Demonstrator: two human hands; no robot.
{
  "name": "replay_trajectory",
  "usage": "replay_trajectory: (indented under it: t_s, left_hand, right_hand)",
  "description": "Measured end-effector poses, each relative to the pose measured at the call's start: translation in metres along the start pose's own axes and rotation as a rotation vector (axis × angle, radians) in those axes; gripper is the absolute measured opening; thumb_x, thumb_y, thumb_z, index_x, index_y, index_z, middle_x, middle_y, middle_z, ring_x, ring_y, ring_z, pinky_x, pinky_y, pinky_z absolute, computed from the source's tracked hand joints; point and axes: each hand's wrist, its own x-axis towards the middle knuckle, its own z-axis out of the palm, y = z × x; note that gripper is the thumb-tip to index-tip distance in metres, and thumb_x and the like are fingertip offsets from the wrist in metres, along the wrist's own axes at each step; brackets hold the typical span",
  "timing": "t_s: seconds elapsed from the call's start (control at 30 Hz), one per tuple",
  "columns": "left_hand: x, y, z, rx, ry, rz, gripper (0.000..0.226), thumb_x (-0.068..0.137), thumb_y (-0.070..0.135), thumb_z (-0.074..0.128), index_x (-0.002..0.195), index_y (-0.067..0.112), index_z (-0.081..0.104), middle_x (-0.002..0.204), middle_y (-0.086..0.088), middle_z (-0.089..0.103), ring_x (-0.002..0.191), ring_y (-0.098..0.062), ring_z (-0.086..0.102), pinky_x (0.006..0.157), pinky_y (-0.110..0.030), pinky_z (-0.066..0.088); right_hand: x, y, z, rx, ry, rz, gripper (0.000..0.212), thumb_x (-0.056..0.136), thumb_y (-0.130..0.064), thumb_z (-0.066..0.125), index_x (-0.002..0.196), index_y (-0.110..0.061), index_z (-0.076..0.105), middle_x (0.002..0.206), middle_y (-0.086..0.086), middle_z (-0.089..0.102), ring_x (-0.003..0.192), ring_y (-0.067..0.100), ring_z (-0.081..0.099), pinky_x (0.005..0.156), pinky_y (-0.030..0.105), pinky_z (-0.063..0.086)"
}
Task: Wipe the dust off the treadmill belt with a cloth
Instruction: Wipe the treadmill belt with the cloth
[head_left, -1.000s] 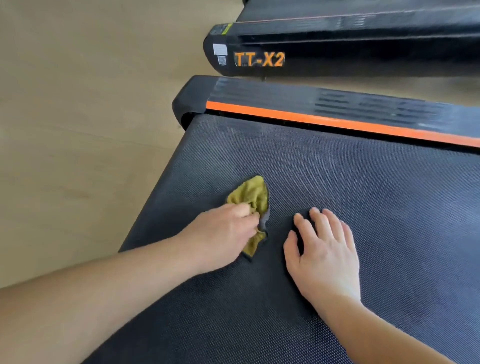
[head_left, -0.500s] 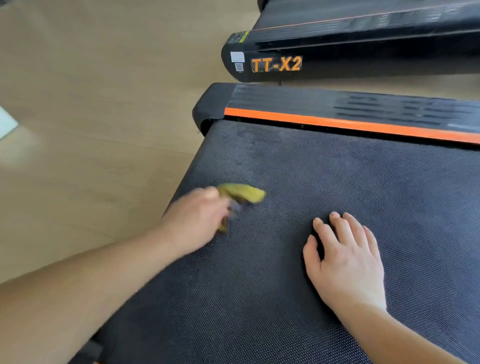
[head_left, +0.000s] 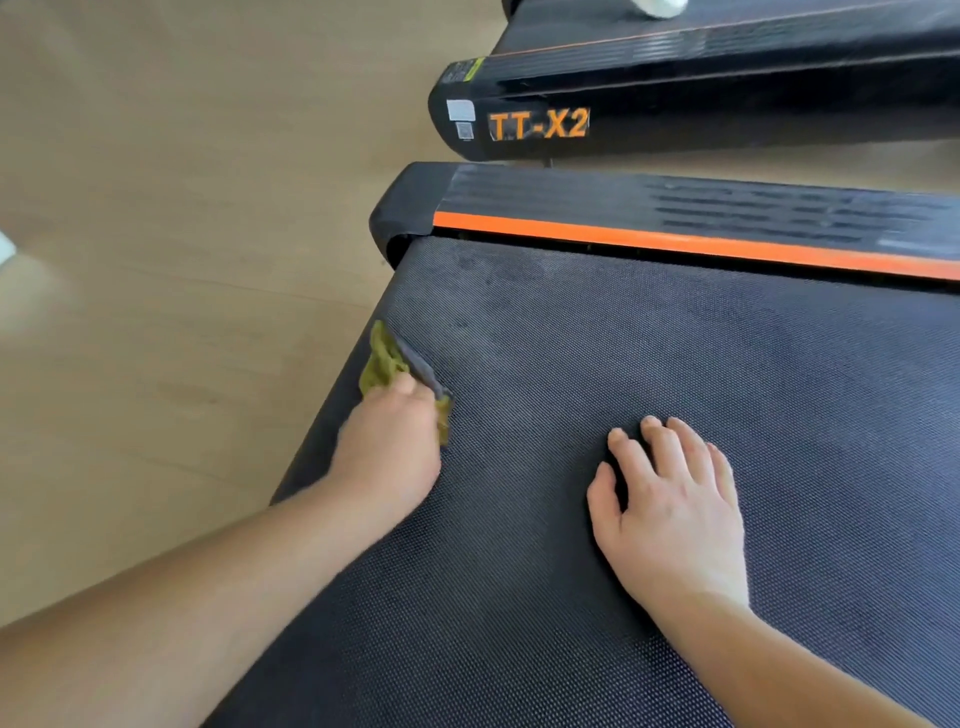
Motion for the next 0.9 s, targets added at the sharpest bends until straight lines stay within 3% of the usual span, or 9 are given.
replay_trajectory:
  t_s: [0.13, 0.23, 0.33, 0.43, 0.53, 0.67, 0.77, 0.83, 0.9]
  left_hand:
    - [-0.042, 0.066, -0.007, -0.075, -0.233, 0.292, 0.011, 0.096, 0.024, 0.042, 0.099, 0.017, 0.049, 0.101, -0.001, 0.047, 0.094, -0.025, 0.055, 0.072, -0.035, 0.046]
    - [-0.021, 0.038, -0.015, -0.035, -0.275, 0.446, 0.010, 0.101, 0.030, 0.041, 0.107, 0.026, 0.048, 0.098, 0.003, 0.042, 0.091, -0.023, 0.050, 0.067, -0.036, 0.043]
    - [0.013, -0.010, -0.014, 0.146, -0.146, 0.256, 0.023, 0.096, 0.020, 0.047, 0.117, 0.019, 0.055, 0.101, -0.002, 0.045, 0.093, -0.025, 0.047, 0.070, -0.040, 0.049]
    - [0.010, 0.007, -0.005, 0.115, -0.104, 0.065, 0.031, 0.093, 0.016, 0.049, 0.123, 0.010, 0.057, 0.112, -0.008, 0.049, 0.103, -0.031, 0.050, 0.077, -0.040, 0.047]
    - [-0.013, 0.054, 0.001, -0.012, -0.169, 0.294, 0.014, 0.095, 0.022, 0.046, 0.103, 0.015, 0.056, 0.101, -0.003, 0.046, 0.095, -0.027, 0.052, 0.069, -0.036, 0.044]
    - [-0.009, 0.058, -0.013, 0.054, -0.095, 0.425, 0.033, 0.096, 0.048, 0.051, 0.113, 0.021, 0.062, 0.117, 0.003, 0.043, 0.111, -0.022, 0.042, 0.090, -0.038, 0.043]
    - [-0.009, 0.052, -0.010, -0.001, -0.097, 0.458, 0.064, 0.097, 0.043, 0.055, 0.152, 0.020, 0.031, 0.162, -0.002, 0.014, 0.150, -0.024, 0.009, 0.123, -0.041, 0.019]
    - [-0.014, 0.053, -0.001, -0.005, -0.194, 0.569, 0.063, 0.106, 0.033, 0.040, 0.159, 0.017, 0.010, 0.168, -0.002, -0.003, 0.153, -0.019, -0.012, 0.126, -0.039, 0.006]
    - [-0.014, 0.044, 0.004, -0.021, -0.263, 0.608, 0.059, 0.108, 0.033, 0.029, 0.160, 0.019, 0.005, 0.168, 0.002, -0.007, 0.151, -0.010, -0.019, 0.126, -0.034, 0.001]
  right_hand:
    - [0.000, 0.000, -0.002, 0.007, 0.010, -0.006, 0.045, 0.097, -0.039, 0.048, 0.128, -0.014, 0.069, 0.137, 0.013, 0.062, 0.139, 0.038, 0.046, 0.117, 0.056, 0.033]
    - [0.000, 0.000, -0.002, 0.004, -0.003, -0.001, 0.045, 0.097, -0.040, 0.047, 0.129, -0.016, 0.069, 0.139, 0.012, 0.061, 0.141, 0.037, 0.045, 0.118, 0.055, 0.032]
    - [0.000, 0.000, -0.003, -0.003, -0.017, 0.006, 0.047, 0.098, -0.041, 0.045, 0.131, -0.018, 0.068, 0.141, 0.010, 0.060, 0.142, 0.035, 0.043, 0.120, 0.053, 0.030]
    - [-0.001, -0.001, -0.003, 0.006, 0.001, -0.004, 0.046, 0.097, -0.040, 0.047, 0.130, -0.016, 0.069, 0.140, 0.012, 0.061, 0.140, 0.036, 0.045, 0.119, 0.054, 0.032]
    - [0.000, 0.000, -0.001, 0.022, 0.029, -0.003, 0.044, 0.096, -0.037, 0.051, 0.127, -0.014, 0.070, 0.137, 0.014, 0.062, 0.138, 0.038, 0.048, 0.116, 0.056, 0.034]
    - [-0.001, 0.001, -0.002, 0.027, 0.045, -0.010, 0.043, 0.095, -0.037, 0.053, 0.126, -0.013, 0.071, 0.136, 0.014, 0.063, 0.137, 0.039, 0.049, 0.115, 0.057, 0.035]
    - [-0.001, 0.000, -0.002, 0.032, 0.049, -0.012, 0.043, 0.095, -0.037, 0.053, 0.126, -0.013, 0.071, 0.136, 0.014, 0.063, 0.137, 0.039, 0.049, 0.115, 0.057, 0.035]
    - [-0.001, 0.000, -0.002, 0.026, 0.044, -0.016, 0.043, 0.096, -0.037, 0.052, 0.126, -0.013, 0.070, 0.136, 0.014, 0.063, 0.137, 0.039, 0.049, 0.116, 0.056, 0.035]
    - [-0.001, 0.001, -0.001, 0.024, 0.041, -0.016, 0.044, 0.095, -0.038, 0.052, 0.127, -0.013, 0.070, 0.137, 0.014, 0.063, 0.138, 0.039, 0.049, 0.116, 0.056, 0.035]
